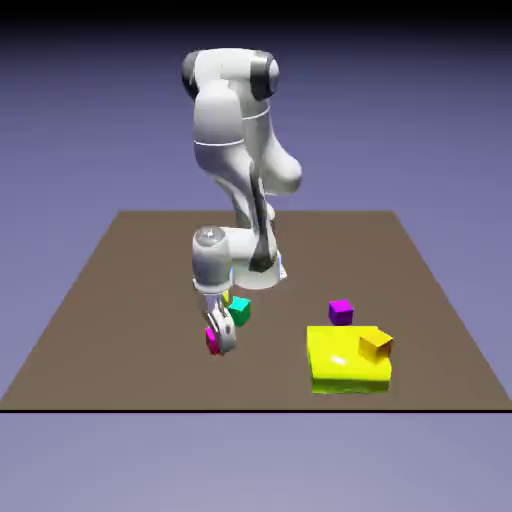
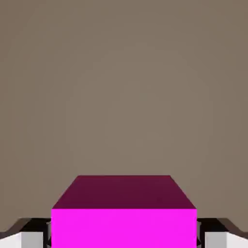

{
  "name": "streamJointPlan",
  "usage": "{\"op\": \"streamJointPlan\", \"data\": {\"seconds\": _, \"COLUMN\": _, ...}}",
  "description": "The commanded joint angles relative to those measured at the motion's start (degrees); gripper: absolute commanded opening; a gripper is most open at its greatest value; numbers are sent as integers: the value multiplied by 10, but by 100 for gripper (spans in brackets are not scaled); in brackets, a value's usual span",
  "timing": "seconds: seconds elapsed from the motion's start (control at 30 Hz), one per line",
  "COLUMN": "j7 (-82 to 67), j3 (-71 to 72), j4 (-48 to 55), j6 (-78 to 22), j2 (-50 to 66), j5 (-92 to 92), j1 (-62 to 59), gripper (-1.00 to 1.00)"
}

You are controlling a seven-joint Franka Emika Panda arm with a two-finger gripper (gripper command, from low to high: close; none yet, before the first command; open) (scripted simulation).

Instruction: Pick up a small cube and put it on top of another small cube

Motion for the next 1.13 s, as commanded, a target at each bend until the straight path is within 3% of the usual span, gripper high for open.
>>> {"op": "streamJointPlan", "data": {"seconds": 0.0, "j7": -7, "j3": 9, "j4": -4, "j6": -17, "j2": -21, "j5": 10, "j1": -7, "gripper": -100}}
{"op": "streamJointPlan", "data": {"seconds": 0.2, "j7": -39, "j3": 56, "j4": -22, "j6": -102, "j2": -123, "j5": 56, "j1": -43, "gripper": -100}}
{"op": "streamJointPlan", "data": {"seconds": 0.77, "j7": -169, "j3": 347, "j4": 331, "j6": -403, "j2": -45, "j5": -50, "j1": 105, "gripper": -100}}
{"op": "streamJointPlan", "data": {"seconds": 1.0, "j7": -111, "j3": 301, "j4": 319, "j6": -321, "j2": 45, "j5": -139, "j1": 150, "gripper": -100}}
{"op": "streamJointPlan", "data": {"seconds": 1.03, "j7": -111, "j3": 301, "j4": 319, "j6": -321, "j2": 45, "j5": -139, "j1": 150, "gripper": 100}}
{"op": "streamJointPlan", "data": {"seconds": 1.1, "j7": -125, "j3": 313, "j4": 323, "j6": -342, "j2": 24, "j5": -118, "j1": 140, "gripper": 100}}
